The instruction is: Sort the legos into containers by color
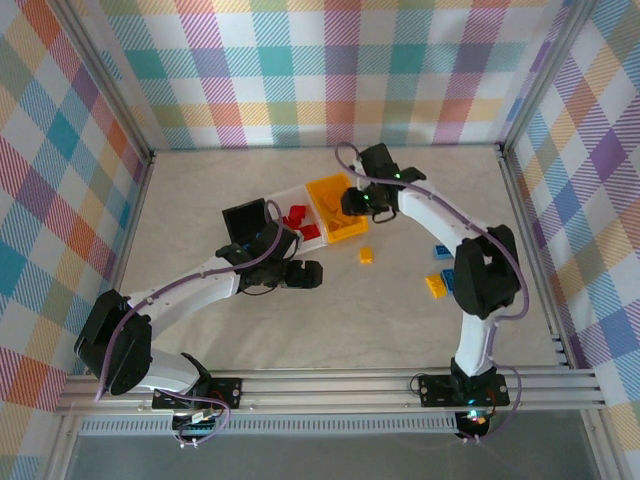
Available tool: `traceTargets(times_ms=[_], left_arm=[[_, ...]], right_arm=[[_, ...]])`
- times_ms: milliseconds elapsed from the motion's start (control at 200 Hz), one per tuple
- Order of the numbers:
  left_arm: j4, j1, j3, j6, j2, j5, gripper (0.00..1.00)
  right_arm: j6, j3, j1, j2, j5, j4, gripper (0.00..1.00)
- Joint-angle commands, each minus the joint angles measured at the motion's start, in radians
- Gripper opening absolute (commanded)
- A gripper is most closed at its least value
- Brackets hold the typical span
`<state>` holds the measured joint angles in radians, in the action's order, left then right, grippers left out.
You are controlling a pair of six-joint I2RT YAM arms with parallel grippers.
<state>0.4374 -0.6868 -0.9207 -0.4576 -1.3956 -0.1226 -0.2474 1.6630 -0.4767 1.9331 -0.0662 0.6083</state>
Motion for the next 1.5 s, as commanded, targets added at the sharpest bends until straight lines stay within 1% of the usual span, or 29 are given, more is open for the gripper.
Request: traceTargets(times_ms=[0,75,120,160,220,310,365,470,510,585,635,725,855,1025,1205,1275,1325,1355,1495], left_arm=[[-0.019,-0.025,-0.01,-0.015,-0.027,-0.014,0.87],[-0.014,-0.049,-0.027,-0.013,-0.048,0.003,0.87],[-0.022,-0.054,-0.027,-0.017,-0.057,0.003,0.87],[-0.034,-0.056,-0.029,-0.021,-0.064,-0.003,0.87],[-0.042,-0.065,-0.044,-0.02,-0.084,-0.007,0.87],[-0.037,-0.089,-0.097,-0.004,-0.138,0.0,0.87],[-0.043,-0.106,-0.135,0.004,-0.177,0.0,0.87],[-0.055,-0.138,-0.223,0.017,-0.278,-0.003,0.87],[-0.05,-0.153,-0.268,0.024,-0.324,-0.001,0.86],[-0.04,-0.169,-0.35,0.027,-0.413,0.008,0.86],[-0.042,-0.172,-0.397,0.029,-0.467,0.005,0.86],[-0.018,-0.174,-0.491,0.032,-0.567,0.01,0.86],[0.024,-0.175,-0.616,0.044,-0.686,0.025,0.86],[0.098,-0.18,-0.76,0.064,-0.804,0.064,0.86],[0.174,-0.181,-0.869,0.084,-0.888,0.179,0.85],[0.197,-0.177,-0.912,0.093,-0.921,0.201,0.85],[0.213,-0.176,-0.946,0.096,-0.947,0.204,0.82],[0.219,-0.175,-0.965,0.096,-0.965,0.206,0.8],[0.239,-0.175,-1.001,0.099,-1.002,0.219,0.72]], right_arm=[[-0.027,0.102,0.012,0.113,-0.052,0.033,0.38],[-0.033,0.17,0.011,0.167,-0.068,0.04,0.44],[-0.036,0.201,0.011,0.187,-0.08,0.05,0.5],[-0.039,0.213,0.012,0.189,-0.087,0.057,0.57],[-0.043,0.191,0.013,0.156,-0.078,0.049,0.61],[-0.04,0.093,0.013,0.051,-0.041,0.029,0.65],[-0.043,0.023,0.014,-0.032,0.023,0.048,0.68],[-0.119,-0.157,0.041,-0.209,0.175,0.131,0.7],[-0.157,-0.241,0.061,-0.284,0.204,0.166,0.7],[-0.22,-0.399,0.098,-0.412,0.229,0.206,0.78],[-0.26,-0.491,0.111,-0.495,0.262,0.235,0.78],[-0.312,-0.618,0.114,-0.615,0.274,0.273,0.78],[-0.369,-0.736,0.115,-0.698,0.308,0.316,0.78],[-0.414,-0.835,0.119,-0.73,0.26,0.307,0.79],[-0.455,-0.906,0.122,-0.759,0.248,0.297,0.79],[-0.461,-0.926,0.125,-0.752,0.248,0.285,0.79],[-0.463,-0.942,0.137,-0.74,0.248,0.266,0.79],[-0.464,-0.952,0.149,-0.73,0.241,0.253,0.81],[-0.451,-0.987,0.212,-0.698,0.194,0.171,0.8]])
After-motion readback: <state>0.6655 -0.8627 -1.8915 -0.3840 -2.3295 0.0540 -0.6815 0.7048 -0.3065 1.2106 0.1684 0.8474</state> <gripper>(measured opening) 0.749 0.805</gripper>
